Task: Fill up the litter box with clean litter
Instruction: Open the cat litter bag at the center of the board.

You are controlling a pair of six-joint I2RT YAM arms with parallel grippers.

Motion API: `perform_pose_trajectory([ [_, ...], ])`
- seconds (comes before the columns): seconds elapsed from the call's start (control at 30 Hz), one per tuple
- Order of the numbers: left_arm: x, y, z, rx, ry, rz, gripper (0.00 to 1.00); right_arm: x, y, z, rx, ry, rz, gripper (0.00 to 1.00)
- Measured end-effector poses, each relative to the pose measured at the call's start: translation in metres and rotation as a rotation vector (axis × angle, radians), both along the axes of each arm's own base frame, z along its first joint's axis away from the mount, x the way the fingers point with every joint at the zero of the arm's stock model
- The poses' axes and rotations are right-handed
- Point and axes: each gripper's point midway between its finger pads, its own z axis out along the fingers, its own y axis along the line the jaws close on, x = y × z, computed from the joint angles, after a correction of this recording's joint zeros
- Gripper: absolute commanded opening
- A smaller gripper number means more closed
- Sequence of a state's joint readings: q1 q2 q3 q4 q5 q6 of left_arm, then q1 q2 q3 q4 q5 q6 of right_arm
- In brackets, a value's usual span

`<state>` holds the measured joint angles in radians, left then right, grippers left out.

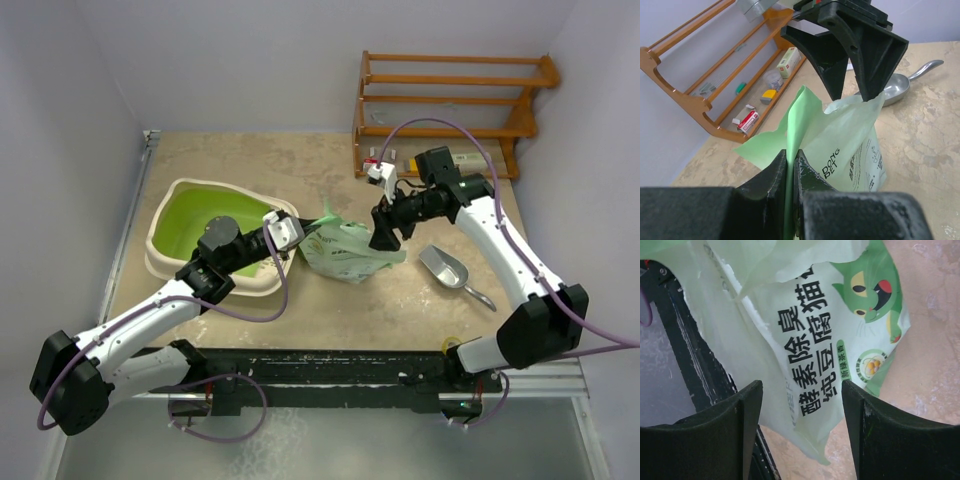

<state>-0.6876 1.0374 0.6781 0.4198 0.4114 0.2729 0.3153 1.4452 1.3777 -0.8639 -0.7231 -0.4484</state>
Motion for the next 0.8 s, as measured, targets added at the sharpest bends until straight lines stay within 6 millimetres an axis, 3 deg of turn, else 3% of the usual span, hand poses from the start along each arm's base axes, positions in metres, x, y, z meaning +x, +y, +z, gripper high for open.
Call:
perform_pose_trajectory([
  [0.13, -0.001, -0.001, 0.0, 0.0, 0.0, -0.006, 0.03, -0.009, 0.001, -0.004, -0.017, -0.003, 0.018, 0.6],
  [0.2, -0.001, -0.001, 0.0, 0.0, 0.0, -0.006, 0.03, -0.009, 0.0, -0.01, -0.035, -0.008, 0.015, 0.42],
  [0.23, -0.001, -0.001, 0.0, 0.0, 0.0, -0.006, 0.03, -0.009, -0.001, -0.015, -0.051, -0.008, 0.009, 0.25],
  [0.3, -0.001, -0.001, 0.0, 0.0, 0.0, -0.006, 0.03, -0.006, -0.004, -0.023, -0.08, -0.014, -0.009, 0.03],
  [0.47, -0.001, -0.002, -0.002, 0.002, 0.004, -0.015, 0.03, 0.012, -0.009, -0.031, -0.126, -0.073, -0.086, 0.0],
  [0.6, 0.004, -0.009, 0.001, 0.007, 0.02, -0.024, 0.07, 0.02, -0.017, -0.023, -0.136, -0.174, -0.151, 0.0],
  [0.8, 0.013, -0.015, 0.006, 0.004, 0.032, -0.017, 0.32, 0.012, -0.032, 0.011, -0.113, -0.328, -0.213, 0.0],
])
